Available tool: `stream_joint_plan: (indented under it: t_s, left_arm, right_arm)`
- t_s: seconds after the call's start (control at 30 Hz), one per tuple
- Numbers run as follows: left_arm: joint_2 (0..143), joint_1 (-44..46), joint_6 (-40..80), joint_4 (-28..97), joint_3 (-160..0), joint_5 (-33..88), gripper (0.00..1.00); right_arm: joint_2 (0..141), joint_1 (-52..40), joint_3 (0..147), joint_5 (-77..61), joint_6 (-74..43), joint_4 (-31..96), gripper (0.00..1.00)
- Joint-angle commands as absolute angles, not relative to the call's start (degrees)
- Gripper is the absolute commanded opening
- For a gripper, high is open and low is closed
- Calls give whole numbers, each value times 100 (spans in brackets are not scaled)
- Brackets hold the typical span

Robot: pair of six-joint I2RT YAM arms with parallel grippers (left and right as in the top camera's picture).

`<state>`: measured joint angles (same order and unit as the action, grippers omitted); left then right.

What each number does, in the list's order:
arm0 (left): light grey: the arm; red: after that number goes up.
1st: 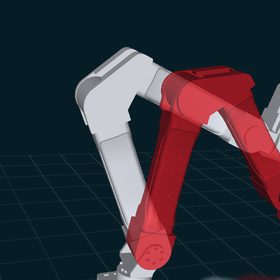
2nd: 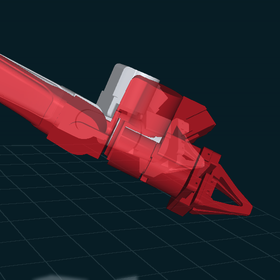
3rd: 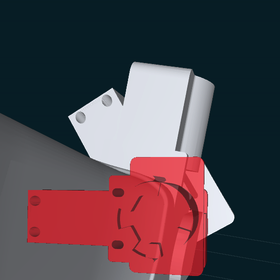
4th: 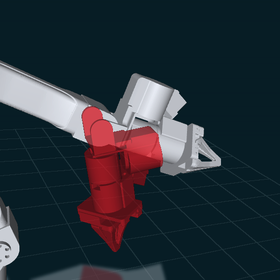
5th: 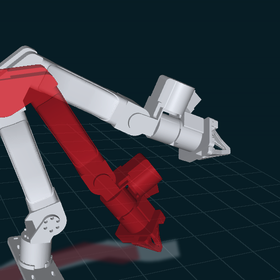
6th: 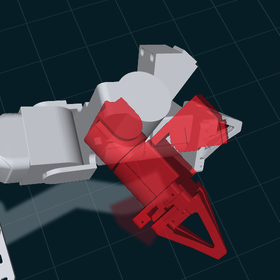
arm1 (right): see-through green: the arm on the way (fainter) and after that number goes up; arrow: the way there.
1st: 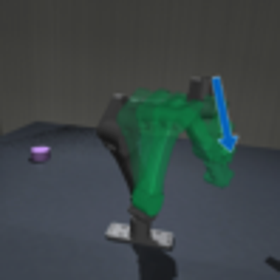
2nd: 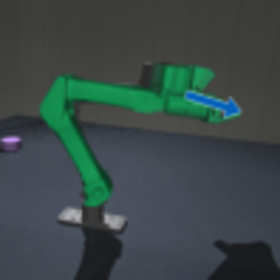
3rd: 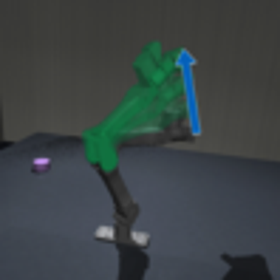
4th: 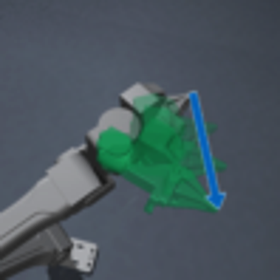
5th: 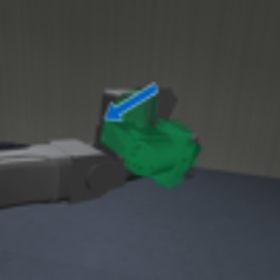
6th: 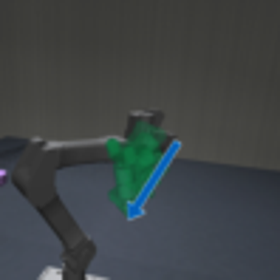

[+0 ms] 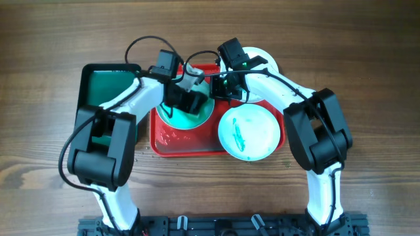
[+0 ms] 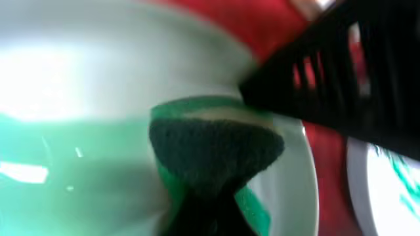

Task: Clean dirty plates on tray and stack at the side
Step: 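Scrub the held plate with the sponge in the left gripper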

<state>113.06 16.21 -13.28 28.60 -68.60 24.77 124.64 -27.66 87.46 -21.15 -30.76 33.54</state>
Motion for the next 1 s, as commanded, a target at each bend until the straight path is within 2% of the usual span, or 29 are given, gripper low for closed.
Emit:
stream_joint_plan:
  t_s: [0.0,0.1,0.13,0.2,0.27,0.37,0.43,0.5,0.57,0.73,0.8,0.9,0.97]
  left_arm:
    - [11542,1662,-469,2145,-6772,991,4]
    - [11542,1660,152,1651,-6772,-462,4]
    - [11542,1649,543,1540,-6772,-1365,4]
    - [11542,1599,1055,1573,-6772,-2119,4]
    - [11542,1500,1540,1925,-6772,-2250,4]
    - [11542,1468,1758,3000,-6772,-1251,4]
    - [11542,1472,1431,3566,-6772,-67,4]
    - [11539,1472,32,4005,-6775,1966,4]
    - [11539,1472,-873,4134,-6775,3238,4]
    - [11539,1472,-1011,3194,-6775,3564,4]
    - [11542,1472,-958,2578,-6772,3002,4]
    - [11542,1466,-89,1688,-6772,773,4]
    - [11542,1466,290,1527,-6772,-416,4]
  right_arm:
    - [12527,-2788,8731,-2189,-3157,3306,4]
    - [12527,-2788,8731,-2189,-3155,3306,4]
    - [12527,-2788,8731,-2189,-3155,3306,4]
    - [12527,-2788,8731,-2189,-3151,3306,4]
    - [12527,-2788,8731,-2187,-3153,3304,5]
    - [12527,-2788,8731,-2187,-3153,3304,4]
    - [12527,-2788,8731,-2189,-3151,3304,4]
    - [12527,-2788,8731,-2189,-3153,3301,4]
    - [12527,-2788,8731,-2189,-3153,3304,4]
    - [12527,-2788,8731,-2189,-3153,3304,4]
    - [12527,-2788,8731,-2187,-3153,3301,4]
    - [12527,-2788,8731,-2143,-3168,3301,4]
    - [12527,-2788,8731,-2143,-3170,3299,4]
